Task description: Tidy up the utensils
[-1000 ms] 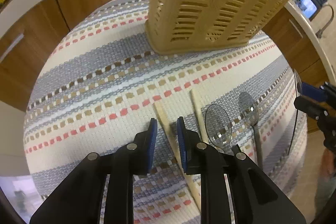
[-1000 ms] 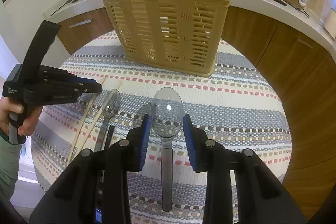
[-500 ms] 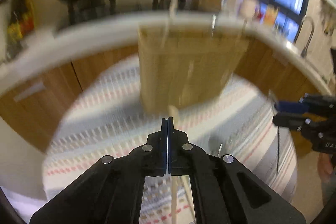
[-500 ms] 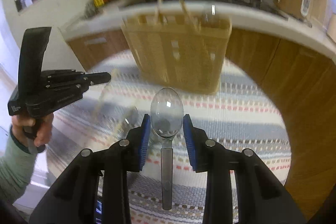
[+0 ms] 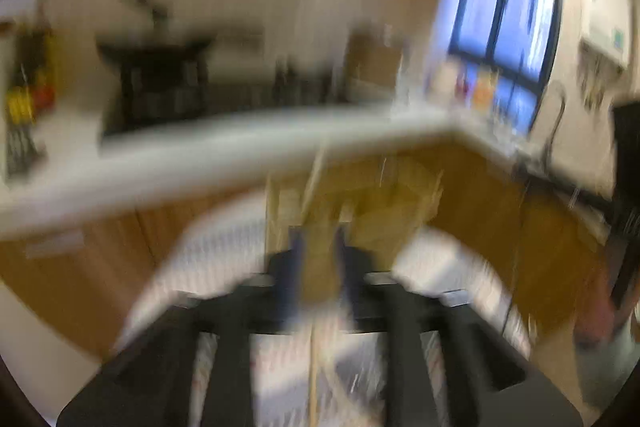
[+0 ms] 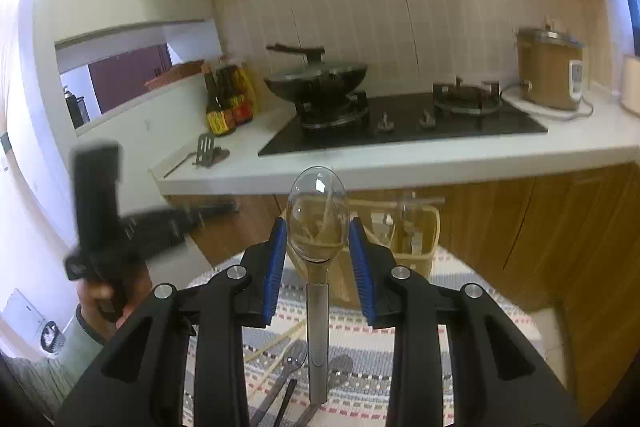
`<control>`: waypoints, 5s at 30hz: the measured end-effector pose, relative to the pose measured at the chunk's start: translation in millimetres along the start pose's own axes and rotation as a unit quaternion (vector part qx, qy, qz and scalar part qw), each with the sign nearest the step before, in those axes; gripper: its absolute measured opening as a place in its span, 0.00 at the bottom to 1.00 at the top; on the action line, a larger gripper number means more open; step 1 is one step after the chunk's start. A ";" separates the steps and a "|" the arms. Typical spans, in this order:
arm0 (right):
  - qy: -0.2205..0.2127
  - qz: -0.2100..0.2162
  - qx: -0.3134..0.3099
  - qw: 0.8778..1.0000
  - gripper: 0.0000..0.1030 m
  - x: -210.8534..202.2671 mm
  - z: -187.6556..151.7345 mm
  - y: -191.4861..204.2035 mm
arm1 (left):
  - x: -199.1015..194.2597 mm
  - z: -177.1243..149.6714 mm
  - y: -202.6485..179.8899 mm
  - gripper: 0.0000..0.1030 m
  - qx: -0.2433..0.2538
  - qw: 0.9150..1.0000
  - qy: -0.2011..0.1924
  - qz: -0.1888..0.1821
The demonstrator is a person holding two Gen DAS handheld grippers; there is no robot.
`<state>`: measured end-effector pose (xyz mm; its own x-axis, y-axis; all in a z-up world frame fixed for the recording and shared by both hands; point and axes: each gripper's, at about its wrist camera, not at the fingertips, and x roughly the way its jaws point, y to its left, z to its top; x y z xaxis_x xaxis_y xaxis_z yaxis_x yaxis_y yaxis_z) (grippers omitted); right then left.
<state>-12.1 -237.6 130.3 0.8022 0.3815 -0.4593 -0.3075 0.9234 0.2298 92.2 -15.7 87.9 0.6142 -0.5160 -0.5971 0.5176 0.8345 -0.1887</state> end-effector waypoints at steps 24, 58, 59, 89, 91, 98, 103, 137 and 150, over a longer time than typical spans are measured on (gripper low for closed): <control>0.073 -0.005 0.035 0.997 0.28 31.6 -46.8 -30.7 | 151.4 -50.9 -25.6 0.18 0.097 0.962 0.250 0.041; -0.204 -0.052 -0.019 0.977 0.28 34.7 66.5 5.4 | -35.1 75.5 -30.5 0.04 -0.036 0.906 -0.419 0.046; -0.207 -0.066 -0.025 0.976 0.28 43.8 65.4 6.4 | -29.0 79.5 -24.4 0.04 -0.043 0.907 -0.416 0.050; -0.140 -0.122 -0.061 0.981 0.58 21.3 -18.8 15.3 | -39.2 11.9 8.0 0.28 -0.056 0.949 -0.303 0.062; -0.119 -0.122 -0.065 0.983 0.58 6.7 -30.0 21.4 | -49.9 -1.0 4.8 0.36 -0.043 0.958 -0.277 0.066; 0.020 -0.108 -0.032 0.993 0.57 11.3 -70.9 21.8 | -16.7 -53.1 -2.1 0.39 -0.033 0.997 -0.059 0.022; 0.173 -0.082 0.013 0.981 0.41 54.7 -101.0 7.6 | 41.6 -97.3 -18.3 0.36 0.009 0.992 0.123 0.011; 0.325 -0.154 0.036 0.932 0.11 73.0 -162.3 -6.5 | 55.1 -113.3 38.1 0.13 -0.142 0.976 0.159 0.053; 0.365 -0.110 0.061 0.923 0.19 91.7 -146.6 -30.9 | 111.4 -72.4 29.7 0.26 -0.023 0.957 0.285 0.051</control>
<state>-4.1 -224.8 -44.7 0.2669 0.1536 -0.9514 -0.0826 0.9872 0.1362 132.9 -34.4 -40.6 0.2278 -0.2532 -0.9402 0.4375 0.8892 -0.1335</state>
